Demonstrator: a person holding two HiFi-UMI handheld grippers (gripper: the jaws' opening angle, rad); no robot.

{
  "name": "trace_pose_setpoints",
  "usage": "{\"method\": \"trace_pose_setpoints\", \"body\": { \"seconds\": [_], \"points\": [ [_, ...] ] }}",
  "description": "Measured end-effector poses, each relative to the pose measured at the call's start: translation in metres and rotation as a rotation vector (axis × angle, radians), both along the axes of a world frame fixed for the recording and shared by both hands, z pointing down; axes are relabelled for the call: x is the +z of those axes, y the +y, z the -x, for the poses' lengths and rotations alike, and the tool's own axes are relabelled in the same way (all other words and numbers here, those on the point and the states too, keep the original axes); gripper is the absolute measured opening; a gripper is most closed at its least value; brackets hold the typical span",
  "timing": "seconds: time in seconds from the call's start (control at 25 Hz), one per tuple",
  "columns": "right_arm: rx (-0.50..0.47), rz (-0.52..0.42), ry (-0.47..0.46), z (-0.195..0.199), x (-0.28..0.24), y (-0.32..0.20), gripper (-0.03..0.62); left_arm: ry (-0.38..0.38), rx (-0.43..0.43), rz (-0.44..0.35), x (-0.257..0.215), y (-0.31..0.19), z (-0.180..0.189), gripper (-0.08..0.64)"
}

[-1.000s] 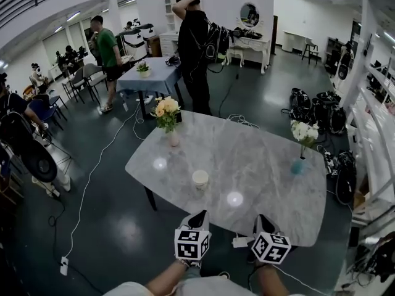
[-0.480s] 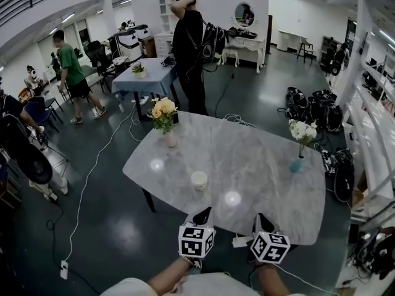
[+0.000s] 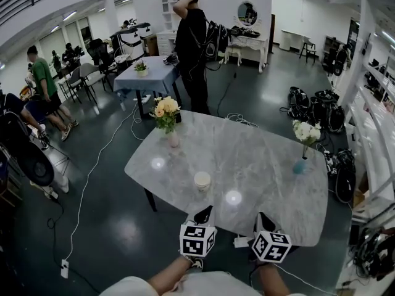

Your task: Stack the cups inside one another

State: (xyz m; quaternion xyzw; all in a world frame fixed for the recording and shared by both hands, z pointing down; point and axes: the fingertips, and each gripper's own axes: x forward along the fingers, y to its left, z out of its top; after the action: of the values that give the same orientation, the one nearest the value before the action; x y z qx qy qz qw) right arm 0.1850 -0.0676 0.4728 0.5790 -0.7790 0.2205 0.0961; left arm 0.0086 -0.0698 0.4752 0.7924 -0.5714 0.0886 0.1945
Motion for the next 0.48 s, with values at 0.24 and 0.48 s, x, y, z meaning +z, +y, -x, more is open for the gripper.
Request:
{"method": "trace_pose_setpoints", "body": {
  "seconds": [0.24, 0.48],
  "points": [
    [0.006, 0.011, 0.001, 0.005, 0.003, -0.001, 0.008, 0.005, 0.003, 0.011, 0.002, -0.002, 0.006, 0.009],
    [0.012, 0.025, 0.003, 0.005, 0.007, 0.003, 0.008, 0.001, -0.005, 0.024, 0.007, 0.0, 0.013, 0.009]
  ]
}}
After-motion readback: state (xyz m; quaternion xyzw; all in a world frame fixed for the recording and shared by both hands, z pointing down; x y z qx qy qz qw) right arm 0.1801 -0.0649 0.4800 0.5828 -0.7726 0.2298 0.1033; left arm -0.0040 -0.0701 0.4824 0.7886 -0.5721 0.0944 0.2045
